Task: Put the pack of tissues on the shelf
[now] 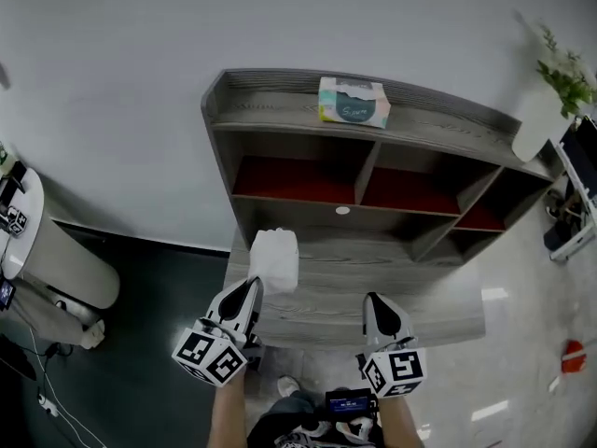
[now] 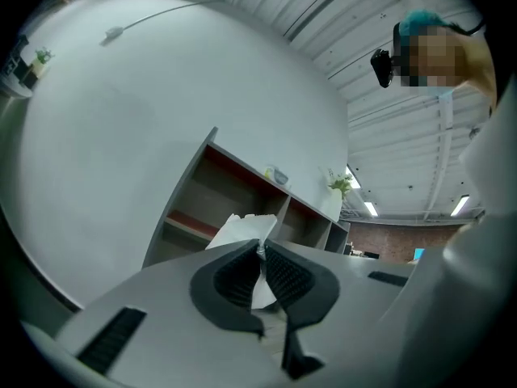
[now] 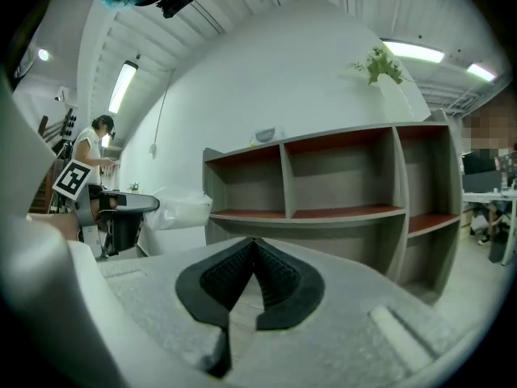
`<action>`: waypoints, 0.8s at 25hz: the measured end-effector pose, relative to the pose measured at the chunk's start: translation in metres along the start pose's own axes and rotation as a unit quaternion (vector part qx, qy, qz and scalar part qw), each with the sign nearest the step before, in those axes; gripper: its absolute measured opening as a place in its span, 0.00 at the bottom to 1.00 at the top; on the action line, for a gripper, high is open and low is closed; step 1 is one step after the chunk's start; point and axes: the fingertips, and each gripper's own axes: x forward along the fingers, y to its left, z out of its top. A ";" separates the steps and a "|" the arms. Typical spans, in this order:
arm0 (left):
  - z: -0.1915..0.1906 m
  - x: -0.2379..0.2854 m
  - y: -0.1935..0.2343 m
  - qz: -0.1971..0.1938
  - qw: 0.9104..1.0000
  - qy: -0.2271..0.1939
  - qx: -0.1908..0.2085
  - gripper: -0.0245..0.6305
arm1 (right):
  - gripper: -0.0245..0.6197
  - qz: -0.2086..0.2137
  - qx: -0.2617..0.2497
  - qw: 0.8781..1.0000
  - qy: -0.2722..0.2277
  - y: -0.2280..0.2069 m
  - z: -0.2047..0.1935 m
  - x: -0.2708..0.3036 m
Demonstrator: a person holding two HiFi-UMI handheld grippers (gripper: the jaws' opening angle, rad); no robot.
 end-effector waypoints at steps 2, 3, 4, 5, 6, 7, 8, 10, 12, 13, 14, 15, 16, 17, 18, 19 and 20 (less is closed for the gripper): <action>0.000 0.013 0.009 -0.007 1.000 0.005 -0.006 0.05 | 0.05 -0.002 -0.004 1.000 0.003 -0.002 0.000 0.011; -0.001 0.020 0.012 -0.010 1.000 0.007 -0.009 0.05 | 0.05 -0.004 -0.004 1.000 0.004 -0.004 0.000 0.017; -0.001 0.026 0.015 -0.012 1.000 0.009 -0.011 0.05 | 0.05 -0.007 -0.003 1.000 0.005 -0.006 -0.001 0.023; -0.001 0.032 0.018 -0.014 1.000 0.012 -0.010 0.05 | 0.05 -0.007 0.000 1.000 0.006 -0.008 -0.001 0.030; -0.001 0.038 0.020 -0.015 1.000 0.014 -0.009 0.05 | 0.05 -0.007 0.002 1.000 0.006 -0.009 -0.002 0.037; 0.000 0.043 0.023 -0.016 1.000 0.016 -0.006 0.05 | 0.05 -0.006 0.004 1.000 0.005 -0.011 -0.003 0.045; 0.002 0.050 0.025 -0.018 1.000 0.018 -0.002 0.05 | 0.05 -0.004 0.006 1.000 0.004 -0.012 -0.002 0.052; 0.004 0.064 0.027 -0.023 0.999 0.022 0.005 0.05 | 0.05 -0.004 0.006 1.000 -0.001 -0.019 0.002 0.066; 0.006 0.077 0.028 -0.028 0.999 0.026 0.012 0.05 | 0.05 -0.003 0.007 1.000 -0.005 -0.025 0.007 0.078; 0.008 0.082 0.030 -0.028 0.999 0.026 0.015 0.05 | 0.05 -0.003 0.007 1.000 -0.006 -0.028 0.010 0.084; 0.011 0.088 0.032 -0.029 0.999 0.026 0.017 0.05 | 0.05 -0.002 0.006 1.000 -0.008 -0.029 0.013 0.089; 0.014 0.092 0.034 -0.030 0.999 0.025 0.018 0.05 | 0.05 -0.001 0.006 1.000 -0.010 -0.031 0.016 0.094; 0.015 0.097 0.035 -0.032 0.999 0.024 0.019 0.05 | 0.05 -0.002 0.006 1.000 -0.011 -0.033 0.018 0.098; 0.017 0.100 0.035 -0.034 0.999 0.024 0.019 0.05 | 0.05 -0.004 0.007 1.000 -0.011 -0.035 0.018 0.101; 0.017 0.103 0.036 -0.037 0.999 0.024 0.018 0.05 | 0.05 -0.006 0.008 1.000 -0.010 -0.037 0.019 0.103; 0.018 0.106 0.037 -0.039 0.999 0.024 0.018 0.05 | 0.05 -0.007 0.008 1.000 -0.010 -0.039 0.019 0.105; 0.018 0.108 0.038 -0.041 0.999 0.023 0.018 0.05 | 0.05 -0.009 0.008 1.000 -0.010 -0.041 0.019 0.108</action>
